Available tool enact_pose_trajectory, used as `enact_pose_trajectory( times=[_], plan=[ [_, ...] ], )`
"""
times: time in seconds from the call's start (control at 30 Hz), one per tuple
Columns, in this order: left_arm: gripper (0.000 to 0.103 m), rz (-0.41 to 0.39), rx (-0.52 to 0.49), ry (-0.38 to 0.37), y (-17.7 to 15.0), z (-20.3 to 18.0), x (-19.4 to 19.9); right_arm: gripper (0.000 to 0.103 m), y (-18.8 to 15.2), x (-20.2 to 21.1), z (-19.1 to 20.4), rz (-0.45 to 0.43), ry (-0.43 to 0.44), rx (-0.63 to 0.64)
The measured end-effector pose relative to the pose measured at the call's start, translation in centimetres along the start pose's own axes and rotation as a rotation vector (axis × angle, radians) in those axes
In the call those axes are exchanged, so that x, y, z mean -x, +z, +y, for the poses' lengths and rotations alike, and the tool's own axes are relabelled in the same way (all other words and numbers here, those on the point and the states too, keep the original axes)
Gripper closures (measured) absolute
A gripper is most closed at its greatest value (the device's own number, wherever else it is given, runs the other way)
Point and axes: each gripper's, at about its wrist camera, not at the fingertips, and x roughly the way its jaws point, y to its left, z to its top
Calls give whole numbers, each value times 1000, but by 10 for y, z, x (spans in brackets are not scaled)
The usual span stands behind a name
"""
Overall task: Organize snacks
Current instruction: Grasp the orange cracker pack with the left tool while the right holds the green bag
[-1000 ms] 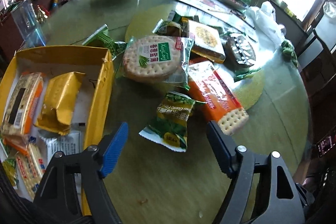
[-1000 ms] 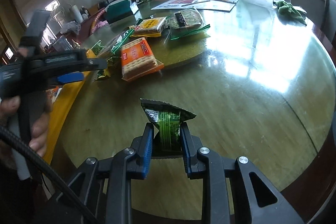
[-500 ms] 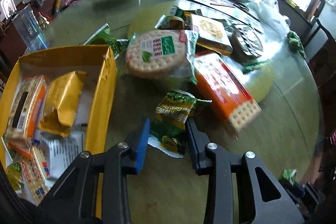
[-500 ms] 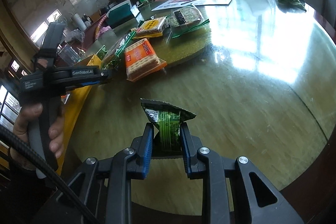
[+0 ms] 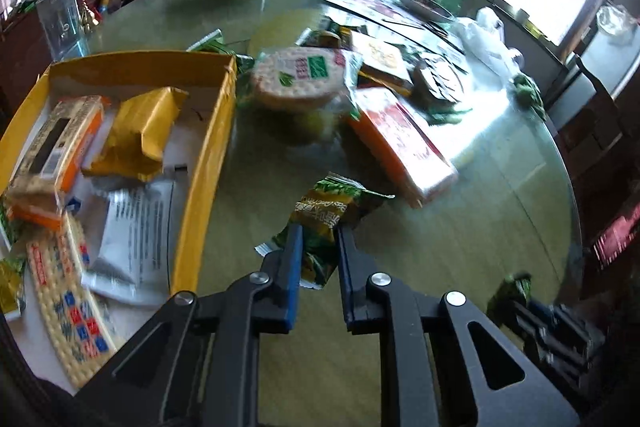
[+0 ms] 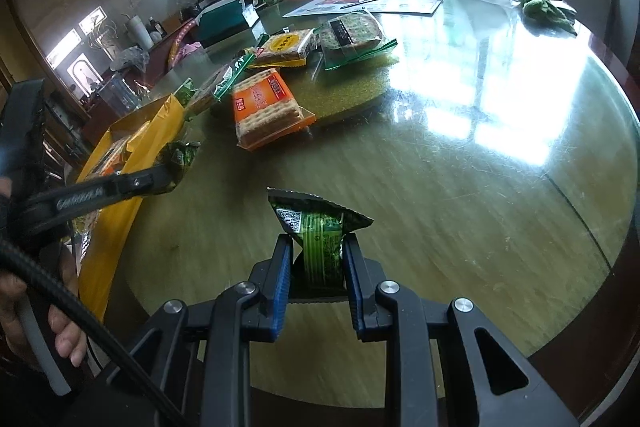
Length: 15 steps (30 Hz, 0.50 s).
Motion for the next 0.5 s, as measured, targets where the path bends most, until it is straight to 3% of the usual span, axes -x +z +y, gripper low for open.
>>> enact_pose_trajectory(
  times=[0.17, 0.23, 0.3, 0.33, 0.4, 0.5],
  plan=[
    [82, 48, 38, 18, 23, 1, -14, 79, -3, 1, 2, 2, 5, -2],
    [73, 70, 70, 3, 26, 0, -14, 79, -4, 2, 2, 1, 10, -7],
    [38, 51, 79, -13, 27, -7, -8, 79, -6, 3, 1, 0, 16, -10],
    [31, 31, 75, -11, 28, -11, -4, 79, -6, 4, 0, -1, 21, -12],
    [27, -5, 61, -11, 29, -22, 2, 79, -7, 4, -1, -2, 27, -15],
    [27, 19, 53, -22, 36, -39, -4, 79, -8, 6, -3, -5, 33, -19]
  ],
)
